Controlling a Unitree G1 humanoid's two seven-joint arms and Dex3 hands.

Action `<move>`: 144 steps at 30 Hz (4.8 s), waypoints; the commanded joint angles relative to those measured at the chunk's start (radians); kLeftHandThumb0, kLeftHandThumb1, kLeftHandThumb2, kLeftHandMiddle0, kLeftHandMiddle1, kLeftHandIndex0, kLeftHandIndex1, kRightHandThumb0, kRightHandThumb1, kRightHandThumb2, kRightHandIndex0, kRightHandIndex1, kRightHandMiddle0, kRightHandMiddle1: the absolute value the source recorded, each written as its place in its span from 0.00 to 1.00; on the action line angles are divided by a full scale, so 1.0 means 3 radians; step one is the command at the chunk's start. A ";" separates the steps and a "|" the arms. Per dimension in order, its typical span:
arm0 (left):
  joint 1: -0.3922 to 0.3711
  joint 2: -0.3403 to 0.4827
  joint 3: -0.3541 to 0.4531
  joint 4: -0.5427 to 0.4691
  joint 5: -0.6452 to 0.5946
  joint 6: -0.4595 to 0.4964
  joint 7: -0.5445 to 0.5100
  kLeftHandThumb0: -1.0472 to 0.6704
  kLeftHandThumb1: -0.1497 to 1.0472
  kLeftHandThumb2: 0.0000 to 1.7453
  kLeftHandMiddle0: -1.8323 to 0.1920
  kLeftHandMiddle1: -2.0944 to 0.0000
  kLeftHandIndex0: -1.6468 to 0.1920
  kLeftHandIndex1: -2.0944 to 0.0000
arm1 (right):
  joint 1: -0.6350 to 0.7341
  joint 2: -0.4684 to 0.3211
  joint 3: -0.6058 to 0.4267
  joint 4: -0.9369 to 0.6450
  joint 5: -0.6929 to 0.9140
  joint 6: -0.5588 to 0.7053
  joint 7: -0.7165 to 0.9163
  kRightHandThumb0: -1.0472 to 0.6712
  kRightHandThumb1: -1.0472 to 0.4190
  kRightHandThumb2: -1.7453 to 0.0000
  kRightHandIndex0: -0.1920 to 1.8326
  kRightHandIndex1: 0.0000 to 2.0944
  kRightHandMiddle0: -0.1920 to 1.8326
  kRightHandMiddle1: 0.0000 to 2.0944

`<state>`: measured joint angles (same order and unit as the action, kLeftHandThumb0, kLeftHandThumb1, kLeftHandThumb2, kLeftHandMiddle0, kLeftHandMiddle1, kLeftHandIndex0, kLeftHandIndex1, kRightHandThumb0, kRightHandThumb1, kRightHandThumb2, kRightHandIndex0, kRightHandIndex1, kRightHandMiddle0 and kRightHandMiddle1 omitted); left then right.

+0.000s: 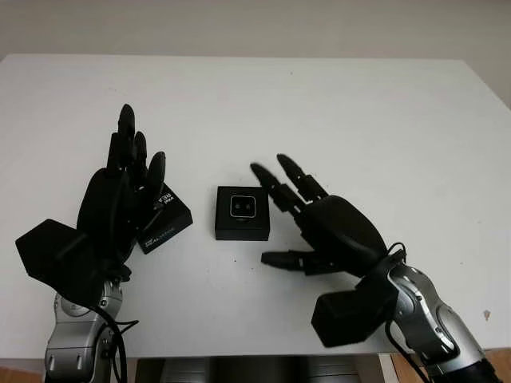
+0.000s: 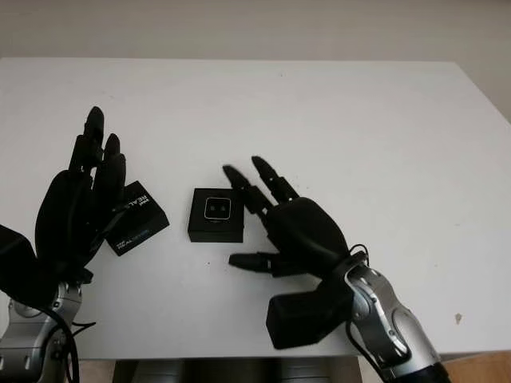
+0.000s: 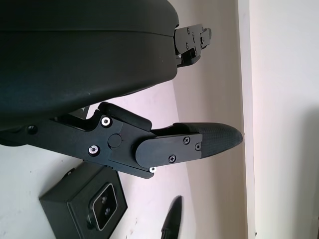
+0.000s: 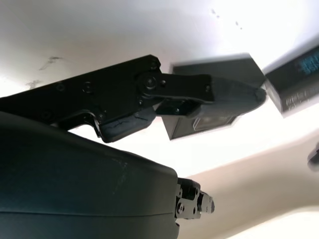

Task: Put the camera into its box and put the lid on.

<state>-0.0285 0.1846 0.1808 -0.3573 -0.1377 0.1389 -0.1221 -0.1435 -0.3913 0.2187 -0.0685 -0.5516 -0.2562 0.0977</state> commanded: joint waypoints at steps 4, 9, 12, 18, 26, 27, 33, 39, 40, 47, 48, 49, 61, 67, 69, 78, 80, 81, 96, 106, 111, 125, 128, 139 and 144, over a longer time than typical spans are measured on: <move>-0.0127 0.0147 0.0114 -0.0029 -0.0010 -0.0103 -0.0046 0.20 1.00 0.28 0.99 0.98 0.99 0.98 | -0.0128 0.0354 -0.0266 0.0068 0.1011 0.0322 0.0292 0.16 0.00 0.70 0.00 0.00 0.00 0.01; -0.0272 0.0535 0.0261 0.0125 0.0184 -0.0106 -0.0137 0.19 1.00 0.23 0.98 0.97 0.97 0.97 | -0.0237 0.0505 -0.0470 0.0076 0.1549 0.0616 0.0428 0.15 0.00 0.68 0.01 0.01 0.02 0.02; -0.0270 0.0788 0.0280 0.0218 0.0519 -0.0170 -0.0100 0.18 1.00 0.17 0.95 0.96 0.95 0.96 | -0.0284 0.0592 -0.0612 0.0070 0.1861 0.0746 0.0472 0.16 0.00 0.68 0.02 0.02 0.02 0.03; -0.0092 0.0843 0.0320 0.0438 0.0801 -0.0456 0.0027 0.21 1.00 0.05 0.84 0.95 0.86 0.94 | -0.0294 0.0605 -0.0784 0.0030 0.2169 0.0964 0.0521 0.16 0.00 0.68 0.00 0.01 0.01 0.02; 0.0250 0.1036 0.0221 0.0574 0.1166 -0.0631 -0.0113 0.12 1.00 0.04 0.80 0.98 0.85 0.97 | -0.0316 0.0626 -0.0903 -0.0016 0.2348 0.1040 0.0531 0.16 0.00 0.69 0.00 0.00 0.01 0.02; 0.0300 0.1085 0.0216 0.0578 0.1140 -0.0614 -0.0215 0.10 1.00 0.05 0.83 0.99 0.87 0.98 | -0.0321 0.0622 -0.0916 -0.0027 0.2369 0.1067 0.0529 0.16 0.00 0.69 0.00 0.00 0.01 0.02; 0.0579 0.1218 0.0207 0.0609 0.0978 -0.0681 -0.0592 0.01 0.95 0.02 0.97 0.99 0.99 1.00 | -0.0326 0.0619 -0.0968 -0.0069 0.2430 0.1149 0.0504 0.18 0.00 0.68 0.00 0.00 0.00 0.01; 0.0727 0.1172 0.0130 0.0785 0.1090 -0.0934 -0.0517 0.01 0.92 0.03 1.00 1.00 1.00 1.00 | -0.0343 0.0598 -0.0966 -0.0042 0.2389 0.1139 0.0473 0.17 0.00 0.68 0.01 0.01 0.00 0.02; 0.0731 0.1165 0.0117 0.0823 0.1119 -0.0986 -0.0486 0.02 0.91 0.03 1.00 1.00 1.00 1.00 | -0.0346 0.0594 -0.0967 -0.0035 0.2386 0.1135 0.0475 0.16 0.00 0.68 0.00 0.01 0.00 0.02; 0.0581 0.0962 0.0021 0.1337 0.1403 -0.1353 0.0144 0.05 0.90 0.03 1.00 1.00 1.00 1.00 | -0.0340 0.0573 -0.0995 0.0005 0.2380 0.1027 0.0515 0.19 0.00 0.68 0.01 0.01 0.01 0.01; 0.0546 0.0945 0.0005 0.1409 0.1444 -0.1381 0.0220 0.06 0.89 0.03 1.00 1.00 1.00 1.00 | -0.0334 0.0568 -0.0998 0.0001 0.2374 0.1033 0.0511 0.18 0.00 0.68 0.01 0.02 0.02 0.02; 0.0511 0.0930 -0.0012 0.1477 0.1480 -0.1411 0.0288 0.07 0.89 0.03 1.00 1.00 1.00 1.00 | -0.0328 0.0556 -0.0998 -0.0005 0.2368 0.1046 0.0516 0.18 0.00 0.68 0.02 0.02 0.02 0.02; 0.0246 0.0938 -0.0237 0.1924 0.1927 -0.1428 0.0822 0.12 0.91 0.04 1.00 1.00 1.00 1.00 | -0.0254 0.0565 -0.1051 -0.0056 0.2424 0.1057 0.0571 0.21 0.00 0.67 0.02 0.02 0.03 0.02; 0.0197 0.1047 -0.0321 0.1959 0.2051 -0.1404 0.0828 0.13 0.91 0.03 1.00 1.00 1.00 1.00 | -0.0242 0.0555 -0.1052 -0.0071 0.2411 0.1056 0.0570 0.21 0.00 0.66 0.03 0.03 0.03 0.03; 0.0178 0.1084 -0.0337 0.1979 0.2028 -0.1429 0.0792 0.13 0.91 0.03 1.00 1.00 1.00 1.00 | -0.0242 0.0578 -0.1061 -0.0079 0.2425 0.1072 0.0546 0.21 0.00 0.67 0.03 0.03 0.03 0.03; 0.0109 0.1299 -0.0422 0.1988 0.2047 -0.1659 0.0697 0.16 0.87 0.03 1.00 1.00 0.99 0.99 | -0.0241 0.0543 -0.1065 -0.0095 0.2444 0.1097 0.0594 0.21 0.00 0.67 0.02 0.02 0.03 0.03; 0.0095 0.1310 -0.0419 0.2007 0.1978 -0.1776 0.0676 0.17 0.87 0.03 1.00 1.00 0.98 0.98 | -0.0240 0.0551 -0.1065 -0.0101 0.2440 0.1113 0.0579 0.21 0.00 0.66 0.02 0.02 0.03 0.02; 0.0089 0.1309 -0.0416 0.2012 0.1933 -0.1823 0.0655 0.19 0.86 0.02 0.99 0.99 0.96 0.97 | -0.0238 0.0553 -0.1062 -0.0115 0.2430 0.1140 0.0563 0.21 0.00 0.66 0.02 0.02 0.03 0.02; -0.0072 0.1134 -0.0471 0.2238 0.1723 -0.2364 0.0717 0.32 0.85 0.03 0.74 0.91 0.78 0.93 | -0.0195 0.0534 -0.1072 -0.0163 0.2423 0.1244 0.0534 0.19 0.00 0.69 0.03 0.03 0.03 0.03; -0.0175 0.1033 -0.0498 0.2455 0.1865 -0.2549 0.1037 0.36 0.89 0.03 0.79 0.64 0.70 0.88 | -0.0158 0.0539 -0.1087 -0.0228 0.2412 0.1311 0.0498 0.19 0.00 0.72 0.03 0.03 0.04 0.03; -0.0189 0.0904 -0.0500 0.2441 0.1920 -0.2441 0.1238 0.37 0.93 0.03 0.81 0.54 0.70 0.84 | -0.0155 0.0551 -0.1095 -0.0215 0.2411 0.1285 0.0495 0.18 0.00 0.73 0.04 0.03 0.05 0.03; -0.0275 0.0959 -0.0459 0.2358 0.1894 -0.2376 0.1303 0.46 1.00 0.06 0.85 0.08 0.85 0.17 | -0.0171 0.0574 -0.1066 -0.0203 0.2365 0.1308 0.0418 0.17 0.00 0.74 0.05 0.03 0.06 0.03; -0.0284 0.0971 -0.0440 0.2323 0.1820 -0.2351 0.1220 0.46 1.00 0.05 0.83 0.10 0.84 0.19 | -0.0174 0.0593 -0.1059 -0.0197 0.2356 0.1304 0.0394 0.17 0.00 0.74 0.05 0.03 0.06 0.03; -0.0383 0.0908 -0.0234 0.2043 0.1273 -0.2278 0.0951 0.45 1.00 0.03 0.79 0.12 0.80 0.22 | -0.0160 0.0632 -0.1026 -0.0153 0.2223 0.1242 0.0274 0.16 0.00 0.75 0.07 0.04 0.08 0.03; -0.0476 0.0865 -0.0044 0.1744 0.0766 -0.2101 0.0739 0.44 0.99 0.03 0.75 0.14 0.79 0.23 | -0.0161 0.0626 -0.1028 -0.0145 0.2254 0.1243 0.0326 0.16 0.00 0.75 0.07 0.03 0.07 0.03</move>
<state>-0.1498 0.4530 0.1449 0.2049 0.1265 -0.4996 0.1126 -0.1958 -0.2017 -0.0876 -0.1142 0.1216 0.1277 0.1917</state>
